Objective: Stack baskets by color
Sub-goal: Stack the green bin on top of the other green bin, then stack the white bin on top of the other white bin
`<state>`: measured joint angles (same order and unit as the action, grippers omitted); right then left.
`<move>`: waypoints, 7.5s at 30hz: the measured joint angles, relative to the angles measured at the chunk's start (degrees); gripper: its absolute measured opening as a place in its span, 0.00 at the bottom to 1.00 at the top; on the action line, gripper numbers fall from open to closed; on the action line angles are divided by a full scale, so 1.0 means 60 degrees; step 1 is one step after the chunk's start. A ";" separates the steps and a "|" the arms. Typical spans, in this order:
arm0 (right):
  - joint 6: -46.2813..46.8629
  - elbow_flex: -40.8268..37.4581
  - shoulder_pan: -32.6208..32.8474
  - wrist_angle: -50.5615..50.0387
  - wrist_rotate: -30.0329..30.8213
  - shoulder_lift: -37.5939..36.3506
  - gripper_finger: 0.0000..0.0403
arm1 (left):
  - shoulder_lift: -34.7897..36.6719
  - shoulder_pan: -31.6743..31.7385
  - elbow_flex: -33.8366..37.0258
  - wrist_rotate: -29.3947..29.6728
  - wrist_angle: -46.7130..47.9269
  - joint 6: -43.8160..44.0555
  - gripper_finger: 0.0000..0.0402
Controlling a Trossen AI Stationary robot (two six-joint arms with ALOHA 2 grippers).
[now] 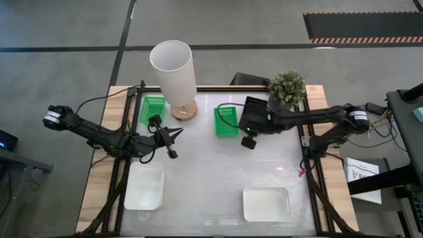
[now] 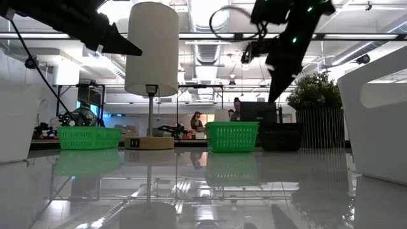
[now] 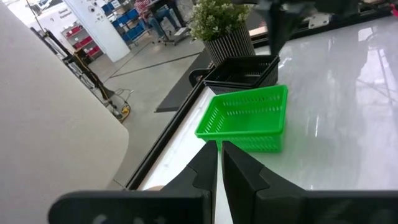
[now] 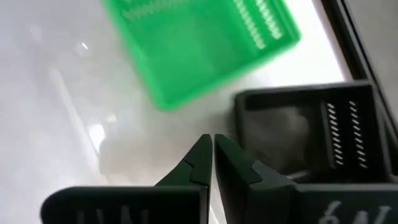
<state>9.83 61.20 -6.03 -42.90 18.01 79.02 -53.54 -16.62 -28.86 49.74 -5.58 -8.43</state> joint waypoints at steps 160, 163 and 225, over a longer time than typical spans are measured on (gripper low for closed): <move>-0.4248 -0.5209 0.2963 0.5380 -0.0355 -0.8035 0.03 | -0.8179 0.2992 -0.7326 -0.4452 0.1148 0.4147 0.12; -0.4240 -0.5109 0.2963 0.5386 -0.0388 -0.8039 0.03 | -0.8318 0.3112 -0.7326 -0.4455 0.1151 0.4582 0.16; 0.1242 -0.3458 0.5179 0.3058 -0.2074 -0.5115 0.12 | -0.4357 -0.0186 -0.3753 -0.6156 0.0172 0.2091 0.20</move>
<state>17.28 40.45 25.04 -24.55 5.56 48.33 -79.68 -17.74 -51.38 12.80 -4.55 4.12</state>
